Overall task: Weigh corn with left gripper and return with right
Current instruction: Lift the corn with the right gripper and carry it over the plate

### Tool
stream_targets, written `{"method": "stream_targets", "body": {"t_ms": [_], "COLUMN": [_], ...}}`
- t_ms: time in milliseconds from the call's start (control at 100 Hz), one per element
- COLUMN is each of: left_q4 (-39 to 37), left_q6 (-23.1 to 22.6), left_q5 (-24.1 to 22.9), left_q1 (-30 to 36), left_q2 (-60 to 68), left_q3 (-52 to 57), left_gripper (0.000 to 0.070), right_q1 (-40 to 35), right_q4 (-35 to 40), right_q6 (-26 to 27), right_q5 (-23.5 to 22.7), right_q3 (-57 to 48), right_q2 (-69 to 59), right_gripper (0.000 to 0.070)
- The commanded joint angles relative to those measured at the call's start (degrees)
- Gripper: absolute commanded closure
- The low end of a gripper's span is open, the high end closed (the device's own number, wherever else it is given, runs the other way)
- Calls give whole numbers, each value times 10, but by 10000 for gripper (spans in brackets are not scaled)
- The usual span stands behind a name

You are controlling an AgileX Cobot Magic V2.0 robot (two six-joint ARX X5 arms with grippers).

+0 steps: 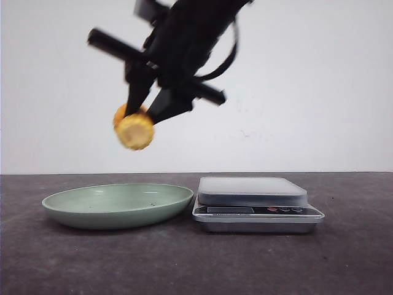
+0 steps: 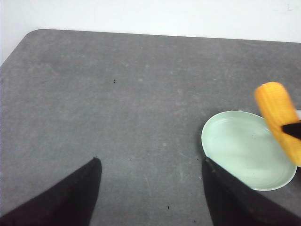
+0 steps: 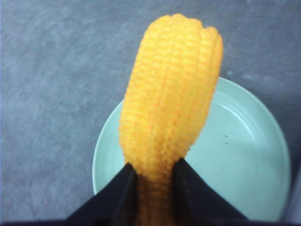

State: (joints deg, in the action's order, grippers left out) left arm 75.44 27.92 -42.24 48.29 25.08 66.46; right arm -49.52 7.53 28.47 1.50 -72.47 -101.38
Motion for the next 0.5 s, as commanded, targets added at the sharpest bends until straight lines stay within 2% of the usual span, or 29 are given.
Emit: {"method": "stream_targets", "body": {"t_ms": [0, 220, 490], "left_q4": [-2, -3, -2], "left_q6": [2, 3, 2], "left_q5": [-4, -4, -3], "left_q1": [5, 5, 5], "left_q2": [3, 3, 3], "left_q3": [5, 5, 5], "left_gripper": [307, 307, 307], "right_q1": [-8, -9, -11], "right_q4": [-1, 3, 11], "right_q6": [21, 62, 71], "right_q5": [3, 30, 40], "right_q3": [-30, -58, -58], "right_q2": [-27, -88, -122], "right_gripper": [700, 700, 700]}}
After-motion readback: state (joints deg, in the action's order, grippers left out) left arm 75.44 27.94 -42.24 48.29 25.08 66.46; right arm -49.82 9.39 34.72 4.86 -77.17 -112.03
